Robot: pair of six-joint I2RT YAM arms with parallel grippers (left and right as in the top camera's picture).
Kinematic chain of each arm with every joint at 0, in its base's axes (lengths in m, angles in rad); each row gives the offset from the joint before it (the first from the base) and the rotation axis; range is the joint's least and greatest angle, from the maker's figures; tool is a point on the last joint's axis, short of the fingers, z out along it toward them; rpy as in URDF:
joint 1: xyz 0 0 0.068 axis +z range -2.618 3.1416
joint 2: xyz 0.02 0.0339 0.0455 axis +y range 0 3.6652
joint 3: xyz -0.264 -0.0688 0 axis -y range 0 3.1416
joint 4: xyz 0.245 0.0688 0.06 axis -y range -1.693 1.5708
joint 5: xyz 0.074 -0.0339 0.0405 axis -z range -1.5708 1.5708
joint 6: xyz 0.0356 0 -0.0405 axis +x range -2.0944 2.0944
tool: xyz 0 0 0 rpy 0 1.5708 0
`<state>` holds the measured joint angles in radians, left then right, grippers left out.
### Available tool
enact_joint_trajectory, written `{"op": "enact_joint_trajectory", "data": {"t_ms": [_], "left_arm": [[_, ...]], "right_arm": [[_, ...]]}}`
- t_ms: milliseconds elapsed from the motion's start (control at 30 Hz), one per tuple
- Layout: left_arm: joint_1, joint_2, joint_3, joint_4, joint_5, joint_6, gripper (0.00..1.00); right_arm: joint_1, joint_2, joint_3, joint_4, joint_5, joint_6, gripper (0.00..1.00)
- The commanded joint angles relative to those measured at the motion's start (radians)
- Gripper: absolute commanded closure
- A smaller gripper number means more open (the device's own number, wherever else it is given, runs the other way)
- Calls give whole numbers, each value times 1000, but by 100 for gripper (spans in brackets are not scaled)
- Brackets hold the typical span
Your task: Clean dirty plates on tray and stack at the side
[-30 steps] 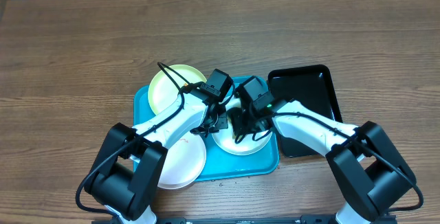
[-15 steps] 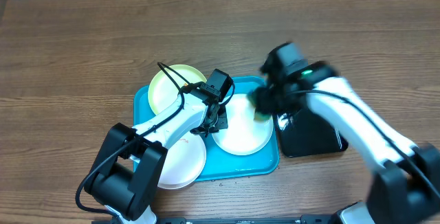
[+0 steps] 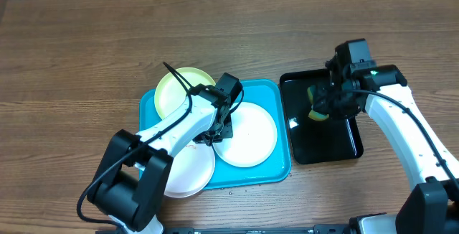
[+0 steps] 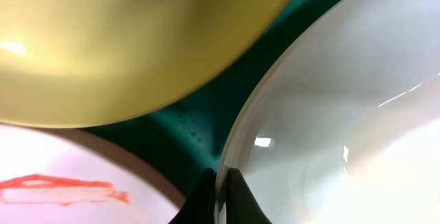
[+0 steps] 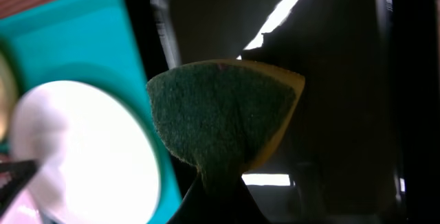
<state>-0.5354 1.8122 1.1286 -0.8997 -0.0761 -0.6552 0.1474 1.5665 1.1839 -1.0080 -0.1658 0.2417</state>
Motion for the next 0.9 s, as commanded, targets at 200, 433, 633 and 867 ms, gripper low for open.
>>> {"op": "enact_joint_trajectory", "data": {"t_ms": [200, 433, 633, 867], "left_arm": [[-3, -166, 22, -23, -195, 5, 96], [-25, -299, 26, -42, -374, 57, 96], [-138, -349, 27, -42, -615, 121, 96], [-379, -348, 27, -43, -1040, 147, 96]], "right_arm": [[-13, 2, -116, 106, 20, -6, 96], [-13, 2, -140, 140, 57, 1, 96], [-13, 3, -140, 138, 73, 0, 96], [-13, 3, -151, 136, 128, 1, 94]]}}
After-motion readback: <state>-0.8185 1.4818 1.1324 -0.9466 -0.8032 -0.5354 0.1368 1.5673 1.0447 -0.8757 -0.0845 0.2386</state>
